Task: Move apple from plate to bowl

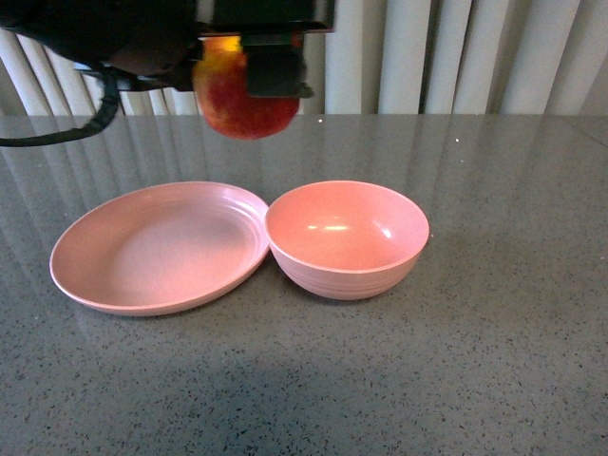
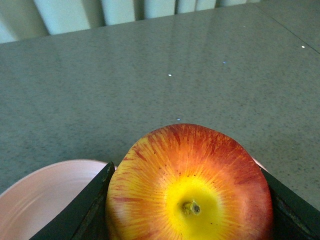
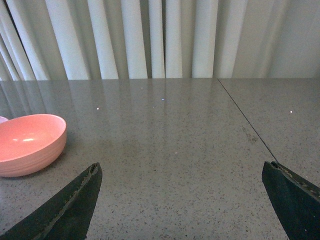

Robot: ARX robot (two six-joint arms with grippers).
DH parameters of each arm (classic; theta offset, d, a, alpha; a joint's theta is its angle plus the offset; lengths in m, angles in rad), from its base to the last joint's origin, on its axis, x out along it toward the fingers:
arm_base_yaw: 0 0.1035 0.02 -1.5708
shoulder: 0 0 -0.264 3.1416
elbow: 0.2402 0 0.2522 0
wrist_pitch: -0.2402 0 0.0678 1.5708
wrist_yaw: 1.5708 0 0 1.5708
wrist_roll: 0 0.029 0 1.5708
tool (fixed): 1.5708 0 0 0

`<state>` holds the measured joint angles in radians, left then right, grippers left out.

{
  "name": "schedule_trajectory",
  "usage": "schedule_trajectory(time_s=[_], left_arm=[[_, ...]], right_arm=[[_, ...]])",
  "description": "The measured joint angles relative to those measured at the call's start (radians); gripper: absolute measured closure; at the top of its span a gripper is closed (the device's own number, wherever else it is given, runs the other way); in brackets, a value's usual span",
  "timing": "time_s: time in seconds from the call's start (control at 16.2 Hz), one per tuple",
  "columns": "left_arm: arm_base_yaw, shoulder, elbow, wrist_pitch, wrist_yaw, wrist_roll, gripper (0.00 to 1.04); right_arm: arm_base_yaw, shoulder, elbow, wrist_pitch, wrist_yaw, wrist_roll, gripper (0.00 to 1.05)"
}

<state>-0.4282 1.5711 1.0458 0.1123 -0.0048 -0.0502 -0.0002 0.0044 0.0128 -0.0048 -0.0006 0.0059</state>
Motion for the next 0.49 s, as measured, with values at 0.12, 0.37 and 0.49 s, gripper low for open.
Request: schedule_trajectory(time_s=[0.12,0.37,0.49], left_arm=[[-0.056,0.057,0.032,-0.004,-0.005,-0.022,0.36],[-0.121,0.172,0.063,-0.008,-0.013,-0.053,0.36],[-0.129,0.211,0.079,-0.004,-0.013,-0.062,0.36]], right_arm=[[0.000,0.000,0.000,0.000,0.000,0.000,0.07],[0.000,0.000,0.000,0.000,0.000,0.000,0.07],[0.000,0.000,0.000,0.000,0.000,0.000,0.07]])
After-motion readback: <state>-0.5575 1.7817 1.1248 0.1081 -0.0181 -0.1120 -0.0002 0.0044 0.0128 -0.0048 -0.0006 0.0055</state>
